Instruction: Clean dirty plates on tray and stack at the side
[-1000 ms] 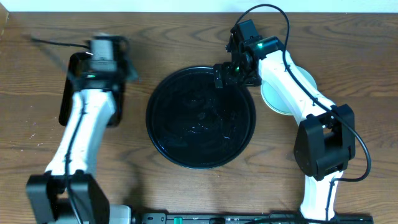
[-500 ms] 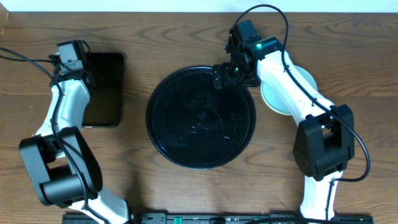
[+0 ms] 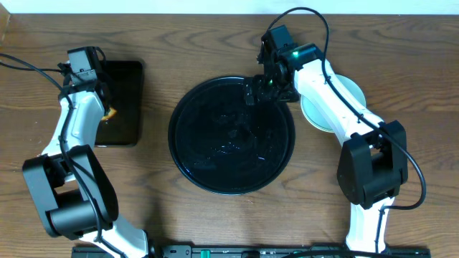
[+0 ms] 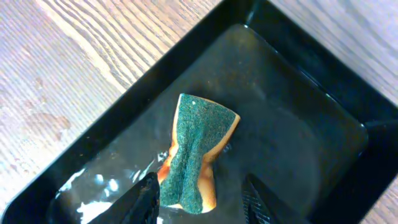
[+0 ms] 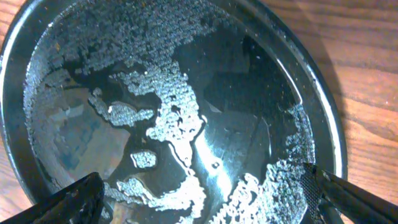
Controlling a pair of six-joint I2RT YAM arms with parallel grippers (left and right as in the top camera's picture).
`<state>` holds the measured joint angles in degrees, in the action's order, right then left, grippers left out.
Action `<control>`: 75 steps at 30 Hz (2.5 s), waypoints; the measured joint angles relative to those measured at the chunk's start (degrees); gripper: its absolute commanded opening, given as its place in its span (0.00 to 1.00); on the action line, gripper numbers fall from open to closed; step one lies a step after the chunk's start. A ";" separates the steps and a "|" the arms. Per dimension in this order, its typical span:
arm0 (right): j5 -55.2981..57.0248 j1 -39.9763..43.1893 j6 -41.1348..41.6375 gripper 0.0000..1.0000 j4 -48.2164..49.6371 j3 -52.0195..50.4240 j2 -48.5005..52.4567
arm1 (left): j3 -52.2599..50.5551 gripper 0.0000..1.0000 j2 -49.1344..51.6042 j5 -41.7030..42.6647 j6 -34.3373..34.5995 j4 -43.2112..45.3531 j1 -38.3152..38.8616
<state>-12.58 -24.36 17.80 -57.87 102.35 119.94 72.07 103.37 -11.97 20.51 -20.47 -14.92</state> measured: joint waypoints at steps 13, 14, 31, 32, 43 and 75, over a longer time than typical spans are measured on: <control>3.17 -0.35 -3.41 0.99 -5.75 -0.74 -16.20 | 0.02 0.76 -23.87 6.64 7.72 -13.57 -0.02; 4.87 -0.72 -3.74 0.99 -7.82 -0.72 -19.19 | 0.02 0.76 -25.22 8.07 8.09 -14.67 -0.02; 18.78 -8.98 -5.07 0.99 -33.16 -1.29 -33.20 | 0.02 0.77 -28.11 16.39 9.53 -18.38 -0.02; 18.86 -8.98 -5.07 0.99 -33.11 -1.29 -33.20 | 0.02 0.78 -28.11 16.39 9.53 -18.38 -0.02; 19.04 -8.98 -5.07 0.99 -35.74 -1.29 -33.20 | 0.02 0.78 -28.11 16.57 9.53 -18.38 -0.02; 14.82 1.62 -17.90 0.99 9.07 -42.12 -56.83 | 0.02 0.78 -28.11 16.57 9.53 -18.47 -0.02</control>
<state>2.24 -22.74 -0.10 -48.80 60.23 63.11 72.10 75.26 4.60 30.04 -38.94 -14.94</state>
